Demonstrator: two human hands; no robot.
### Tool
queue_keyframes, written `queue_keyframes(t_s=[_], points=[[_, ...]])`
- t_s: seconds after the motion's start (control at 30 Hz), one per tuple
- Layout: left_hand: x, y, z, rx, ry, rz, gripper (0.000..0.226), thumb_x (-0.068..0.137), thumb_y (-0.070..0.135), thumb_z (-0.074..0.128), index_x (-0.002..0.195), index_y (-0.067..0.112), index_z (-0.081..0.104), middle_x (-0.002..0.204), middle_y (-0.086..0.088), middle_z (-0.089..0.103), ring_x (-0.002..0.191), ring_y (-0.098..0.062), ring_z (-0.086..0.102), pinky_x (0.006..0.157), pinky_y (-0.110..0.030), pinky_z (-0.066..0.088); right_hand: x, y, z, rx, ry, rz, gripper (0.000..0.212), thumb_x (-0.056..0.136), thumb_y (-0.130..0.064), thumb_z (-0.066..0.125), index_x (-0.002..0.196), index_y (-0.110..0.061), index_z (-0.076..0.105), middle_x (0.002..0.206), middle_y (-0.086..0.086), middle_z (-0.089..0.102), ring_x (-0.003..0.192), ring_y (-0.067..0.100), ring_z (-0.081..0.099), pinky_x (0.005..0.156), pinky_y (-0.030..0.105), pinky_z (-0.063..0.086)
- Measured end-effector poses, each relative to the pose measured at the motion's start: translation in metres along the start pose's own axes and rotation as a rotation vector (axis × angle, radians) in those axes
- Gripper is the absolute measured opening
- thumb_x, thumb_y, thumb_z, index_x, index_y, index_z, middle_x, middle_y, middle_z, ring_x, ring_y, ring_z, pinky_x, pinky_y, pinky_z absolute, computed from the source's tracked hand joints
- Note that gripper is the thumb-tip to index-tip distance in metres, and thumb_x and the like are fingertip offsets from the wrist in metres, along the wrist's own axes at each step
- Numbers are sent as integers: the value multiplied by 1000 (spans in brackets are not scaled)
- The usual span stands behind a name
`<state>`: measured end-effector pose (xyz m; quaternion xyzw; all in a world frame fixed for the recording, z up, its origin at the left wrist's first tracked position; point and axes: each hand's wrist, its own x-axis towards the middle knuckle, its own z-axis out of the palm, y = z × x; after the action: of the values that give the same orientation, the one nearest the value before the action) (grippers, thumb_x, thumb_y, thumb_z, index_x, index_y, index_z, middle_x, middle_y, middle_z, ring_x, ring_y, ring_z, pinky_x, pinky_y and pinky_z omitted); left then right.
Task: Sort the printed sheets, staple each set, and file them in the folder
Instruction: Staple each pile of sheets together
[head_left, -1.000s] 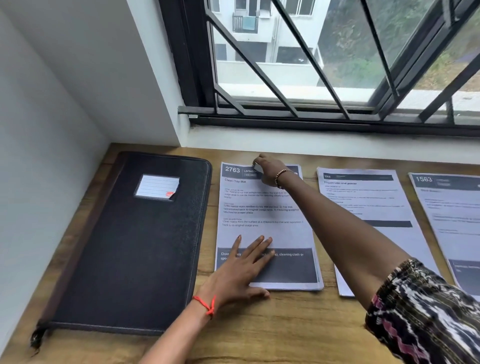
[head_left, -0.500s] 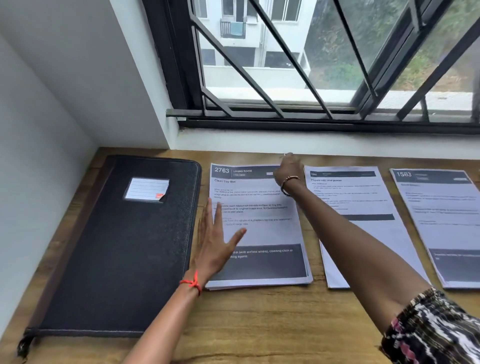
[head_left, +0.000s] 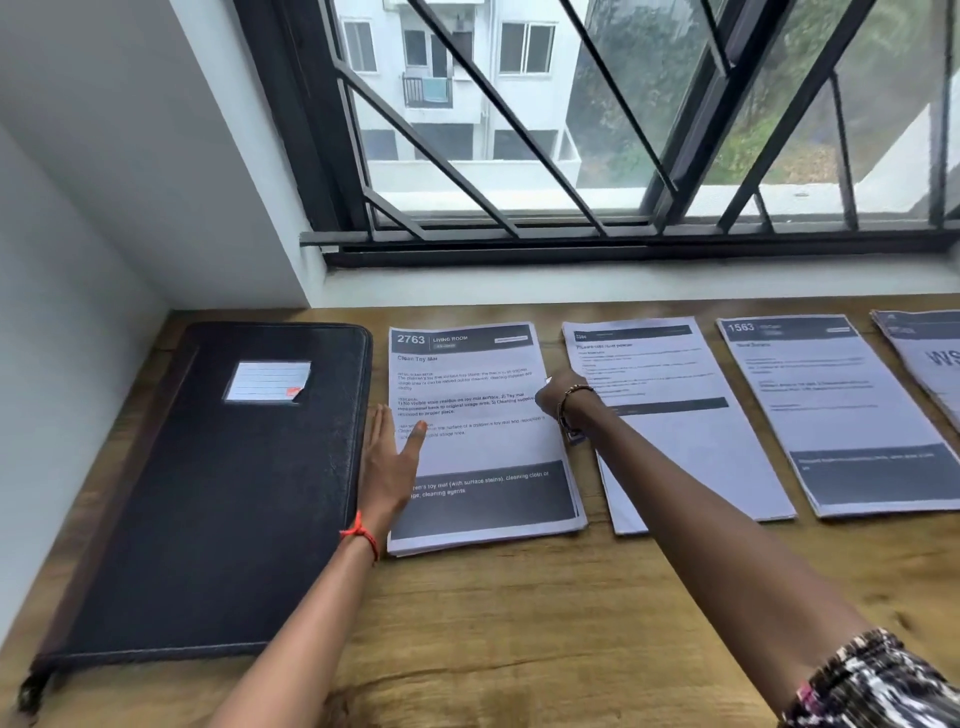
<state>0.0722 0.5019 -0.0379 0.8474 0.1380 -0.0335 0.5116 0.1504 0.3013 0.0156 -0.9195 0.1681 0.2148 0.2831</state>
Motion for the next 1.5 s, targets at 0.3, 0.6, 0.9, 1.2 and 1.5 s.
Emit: queue_keyframes(t_s=[0.3, 0.6, 0.9, 1.2, 1.5], points=[[-5, 0, 7, -98, 51, -22, 65, 96, 31, 47, 147, 6, 17, 156, -5, 14, 143, -14, 13, 114, -24, 9, -18, 7, 6, 61, 26, -36, 17, 88, -6, 45, 103, -6, 54, 99, 13, 57, 94, 30, 55, 74, 27, 42], [-7, -2, 10, -99, 21, -20, 66, 95, 32, 48, 148, 9, 16, 157, -2, 12, 143, -12, 11, 113, -22, 8, -17, 8, 15, -7, 17, -56, 27, 83, -1, 44, 61, -12, 32, 59, 2, 33, 53, 16, 33, 46, 24, 28], [19, 8, 1, -3, 105, -18, 50, 91, 24, 54, 133, 0, 42, 143, -13, 38, 131, -28, 37, 110, -39, 30, -8, -20, -10, -19, -1, -72, 19, 87, -1, 43, 69, -3, 48, 74, 11, 53, 81, 28, 51, 50, 23, 36], [75, 39, 1, -25, 107, -74, 40, 90, 28, 55, 125, 8, 53, 127, -13, 48, 115, -28, 49, 100, -38, 40, 47, -37, -18, 75, 67, -51, 20, 84, 1, 43, 67, -8, 40, 69, 9, 47, 80, 23, 47, 47, 21, 30], [104, 43, 10, 121, 107, -219, 31, 91, 15, 48, 118, -2, 46, 134, -18, 32, 124, -32, 28, 104, -38, 31, 77, -48, -8, 41, 101, 21, 14, 84, -4, 46, 71, -9, 46, 97, 20, 53, 88, 29, 51, 71, 27, 38]])
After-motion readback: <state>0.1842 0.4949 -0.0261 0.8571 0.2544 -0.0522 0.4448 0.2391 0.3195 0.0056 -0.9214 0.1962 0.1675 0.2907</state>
